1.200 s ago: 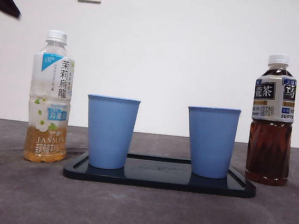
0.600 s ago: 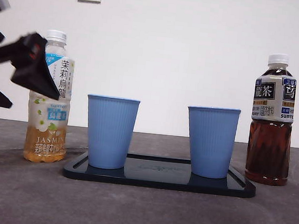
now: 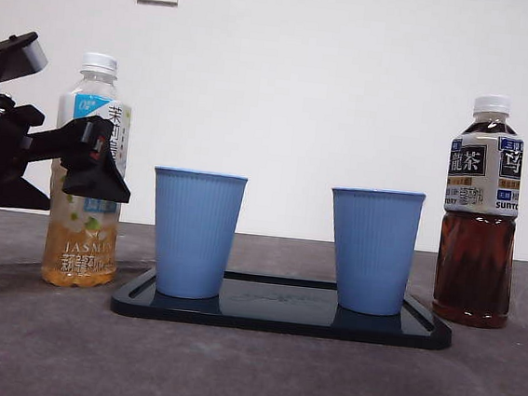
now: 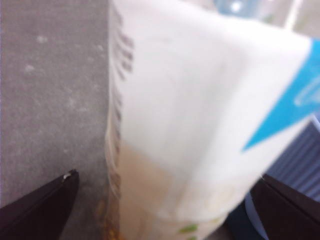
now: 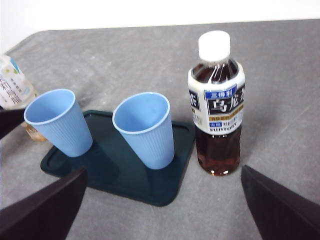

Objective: Pour the drink into the cup

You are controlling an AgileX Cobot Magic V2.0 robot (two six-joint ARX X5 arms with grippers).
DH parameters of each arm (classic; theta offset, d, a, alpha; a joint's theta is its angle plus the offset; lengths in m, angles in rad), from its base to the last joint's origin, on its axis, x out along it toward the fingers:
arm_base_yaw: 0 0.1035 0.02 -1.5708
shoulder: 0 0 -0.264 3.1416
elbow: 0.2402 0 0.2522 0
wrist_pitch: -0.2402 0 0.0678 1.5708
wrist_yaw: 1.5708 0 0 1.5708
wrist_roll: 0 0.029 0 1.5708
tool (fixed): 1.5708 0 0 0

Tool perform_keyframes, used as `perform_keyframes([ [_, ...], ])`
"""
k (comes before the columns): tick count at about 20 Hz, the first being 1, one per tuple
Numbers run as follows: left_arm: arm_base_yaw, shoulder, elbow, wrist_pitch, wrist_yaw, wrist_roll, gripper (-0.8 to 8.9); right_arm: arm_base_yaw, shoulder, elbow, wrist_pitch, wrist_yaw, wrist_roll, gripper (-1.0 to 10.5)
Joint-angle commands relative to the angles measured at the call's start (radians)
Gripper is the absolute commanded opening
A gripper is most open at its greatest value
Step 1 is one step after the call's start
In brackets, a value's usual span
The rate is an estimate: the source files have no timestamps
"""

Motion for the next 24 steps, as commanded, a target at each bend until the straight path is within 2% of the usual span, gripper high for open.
perform_keyframes([
  [1,-0.003,0.038,0.001,0.056,-0.003,0.006,5.18,0.005,0.000,0.010,0.004,0.000,0.009,4.9],
  [4,-0.003,0.050,0.008,0.071,-0.003,0.007,4.38,0.005,0.000,0.010,0.003,0.000,0.008,4.9],
  [7,-0.003,0.050,0.008,0.071,-0.002,0.007,3.05,0.005,0.000,0.010,0.003,0.000,0.006,4.9],
  [9,-0.003,0.050,0.008,0.071,-0.002,0.007,2.54,0.005,0.000,0.010,0.003,0.000,0.006,4.9],
  [15,-0.003,0.012,0.008,0.054,-0.002,0.030,2.39,0.005,0.000,0.010,-0.007,0.000,0.004,4.9],
  [18,-0.003,-0.091,0.045,-0.101,-0.003,0.095,2.12,0.005,0.000,0.010,-0.012,0.000,-0.008,4.9],
  [20,-0.003,-0.164,0.112,-0.297,-0.013,0.184,2.12,0.005,0.000,0.010,-0.012,0.000,-0.013,4.9],
  [24,-0.003,-0.271,0.290,-0.657,-0.095,0.370,2.12,0.005,0.000,0.010,-0.012,0.000,-0.018,4.9],
])
